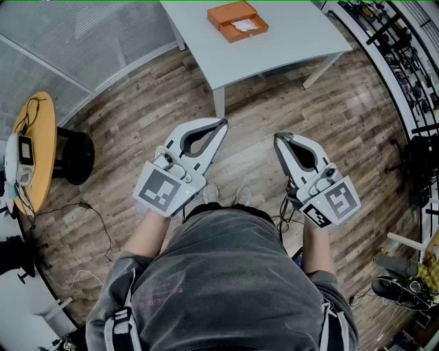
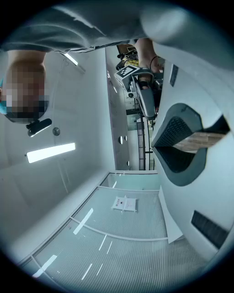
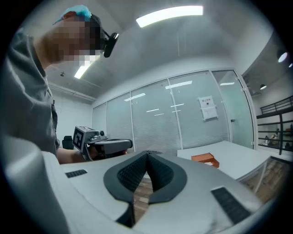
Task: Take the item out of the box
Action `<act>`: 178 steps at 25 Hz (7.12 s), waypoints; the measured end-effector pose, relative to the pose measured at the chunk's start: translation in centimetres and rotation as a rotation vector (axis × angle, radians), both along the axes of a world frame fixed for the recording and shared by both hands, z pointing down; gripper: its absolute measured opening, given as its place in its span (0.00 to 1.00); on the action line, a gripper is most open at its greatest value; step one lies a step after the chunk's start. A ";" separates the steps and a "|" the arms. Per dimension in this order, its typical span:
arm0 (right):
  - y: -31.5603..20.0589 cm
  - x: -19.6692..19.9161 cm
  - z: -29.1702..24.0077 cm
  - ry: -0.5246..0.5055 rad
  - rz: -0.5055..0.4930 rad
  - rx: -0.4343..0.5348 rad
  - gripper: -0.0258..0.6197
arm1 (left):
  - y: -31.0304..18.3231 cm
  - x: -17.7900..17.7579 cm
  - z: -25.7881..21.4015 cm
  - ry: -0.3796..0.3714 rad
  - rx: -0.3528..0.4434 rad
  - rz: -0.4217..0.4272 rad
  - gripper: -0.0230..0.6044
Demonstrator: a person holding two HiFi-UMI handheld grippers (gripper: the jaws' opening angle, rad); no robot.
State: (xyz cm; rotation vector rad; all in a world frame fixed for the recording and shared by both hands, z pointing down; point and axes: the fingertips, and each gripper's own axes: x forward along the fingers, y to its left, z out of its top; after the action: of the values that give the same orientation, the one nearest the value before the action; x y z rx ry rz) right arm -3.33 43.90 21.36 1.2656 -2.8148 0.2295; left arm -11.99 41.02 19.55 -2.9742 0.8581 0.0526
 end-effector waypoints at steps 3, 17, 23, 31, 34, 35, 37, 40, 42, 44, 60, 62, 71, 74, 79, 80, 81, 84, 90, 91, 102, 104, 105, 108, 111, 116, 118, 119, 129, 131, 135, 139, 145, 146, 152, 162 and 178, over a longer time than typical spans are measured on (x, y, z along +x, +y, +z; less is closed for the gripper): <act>-0.1 -0.3 0.0 -0.002 -0.001 0.001 0.04 | -0.1 -0.2 0.0 -0.003 -0.001 0.003 0.06; 0.3 2.3 -0.2 -0.018 0.049 0.014 0.05 | 0.5 1.7 0.1 0.002 -0.002 0.009 0.06; 0.4 4.4 0.3 -0.040 0.042 -0.004 0.05 | 0.8 3.6 0.2 -0.003 -0.003 -0.005 0.06; 0.3 7.0 1.1 -0.064 0.005 -0.024 0.05 | 1.2 6.0 0.7 -0.026 -0.006 -0.041 0.06; 0.1 8.2 1.3 -0.070 -0.002 -0.028 0.04 | 1.1 7.1 0.9 -0.035 -0.012 -0.050 0.06; 0.1 8.6 1.3 -0.072 -0.004 -0.028 0.05 | 1.0 7.5 0.9 -0.037 -0.013 -0.052 0.06; 0.1 9.3 1.4 -0.078 -0.004 -0.029 0.05 | 1.1 8.1 1.1 -0.045 -0.013 -0.054 0.06; 0.2 10.3 1.6 -0.085 -0.003 -0.032 0.05 | 1.2 9.1 1.1 -0.054 -0.010 -0.053 0.06; 0.2 10.8 1.7 -0.089 -0.006 -0.034 0.04 | 1.2 9.5 1.0 -0.059 -0.010 -0.054 0.06; 0.1 11.3 1.7 -0.093 -0.009 -0.033 0.05 | 1.1 10.0 0.9 -0.064 -0.007 -0.055 0.06; -0.9 13.2 1.9 -0.104 -0.030 -0.032 0.05 | 0.3 11.9 1.1 -0.088 0.000 -0.070 0.06; -1.3 13.5 2.0 -0.103 -0.033 -0.032 0.05 | -0.1 12.1 1.2 -0.088 0.001 -0.077 0.06; -3.9 13.7 2.1 -0.095 -0.035 -0.028 0.05 | -2.9 12.0 1.5 -0.074 0.001 -0.088 0.06; -5.1 14.1 2.3 -0.093 -0.027 -0.028 0.05 | -4.2 12.3 1.7 -0.069 0.002 -0.084 0.06; -7.9 14.5 3.2 -0.095 -0.013 -0.042 0.04 | -7.1 12.6 2.5 -0.064 -0.008 -0.075 0.06; -8.5 14.3 3.3 -0.095 -0.013 -0.045 0.05 | -7.8 12.5 2.5 -0.063 -0.011 -0.075 0.06; -9.2 14.1 3.3 -0.094 -0.014 -0.047 0.05 | -8.5 12.3 2.5 -0.060 -0.013 -0.075 0.06; -11.2 13.7 3.3 -0.095 -0.018 -0.052 0.05 | -10.5 12.1 2.5 -0.055 -0.020 -0.076 0.06; -15.6 12.1 4.4 -0.094 -0.022 -0.078 0.05 | -15.0 10.7 3.7 -0.055 -0.045 -0.077 0.06; -16.3 11.8 4.6 -0.092 -0.023 -0.083 0.05 | -15.8 10.3 3.9 -0.054 -0.051 -0.078 0.06; -24.0 9.1 4.8 -0.078 -0.004 -0.112 0.05 | -24.0 7.7 4.1 -0.040 -0.071 -0.060 0.06; -25.2 8.7 4.7 -0.074 0.000 -0.113 0.05 | -25.2 7.3 4.0 -0.035 -0.076 -0.056 0.06; -26.0 8.4 4.8 -0.071 0.002 -0.116 0.05 | -26.0 7.0 4.1 -0.034 -0.078 -0.053 0.06; -28.7 7.1 5.2 -0.063 0.008 -0.128 0.05 | -28.9 5.8 4.5 -0.031 -0.088 -0.043 0.06; -31.0 5.7 5.2 -0.055 0.016 -0.132 0.05 | -31.3 4.6 4.6 -0.026 -0.092 -0.030 0.06; -34.1 4.0 5.2 -0.054 0.033 -0.129 0.05 | -34.7 2.5 5.0 -0.036 -0.097 -0.027 0.06; -35.1 3.4 5.1 -0.052 0.041 -0.127 0.05 | -35.8 2.0 4.5 -0.023 -0.088 -0.018 0.06; -35.6 3.1 5.0 -0.052 0.045 -0.127 0.05 | -36.2 1.7 4.4 -0.019 -0.087 -0.014 0.06; -38.6 2.2 5.2 -0.047 0.063 -0.125 0.05 | -39.0 0.9 5.3 -0.021 -0.097 0.001 0.06; -39.1 2.3 5.5 -0.046 0.062 -0.128 0.05 | -39.4 1.0 5.4 -0.023 -0.098 0.001 0.06; -40.1 3.0 5.6 -0.048 0.057 -0.127 0.05 | -40.4 1.8 5.7 -0.027 -0.100 0.001 0.06; -41.4 2.9 5.8 -0.050 0.042 -0.127 0.05 | -41.4 1.7 6.1 -0.036 -0.104 -0.011 0.06; -44.2 4.6 6.3 -0.060 0.023 -0.129 0.05 | -43.8 2.9 7.6 -0.097 -0.128 -0.034 0.06; -44.8 4.9 6.4 -0.061 0.020 -0.130 0.05 | -44.4 3.3 7.5 -0.096 -0.126 -0.036 0.06; -48.1 7.6 6.8 -0.069 0.001 -0.139 0.05 | -47.6 6.2 6.8 -0.071 -0.112 -0.048 0.06; -54.5 13.1 7.7 -0.069 -0.045 -0.158 0.05 | -53.4 11.2 8.3 -0.114 -0.149 -0.109 0.06; -61.5 17.6 11.8 -0.118 -0.101 -0.240 0.05 | -61.2 14.1 14.6 -0.196 -0.236 -0.160 0.06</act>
State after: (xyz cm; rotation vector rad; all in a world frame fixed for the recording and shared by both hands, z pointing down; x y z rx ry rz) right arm 14.25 -17.56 33.14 1.0898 -2.8283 0.6349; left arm 2.12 -20.20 34.13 -3.0367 1.1429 -0.3638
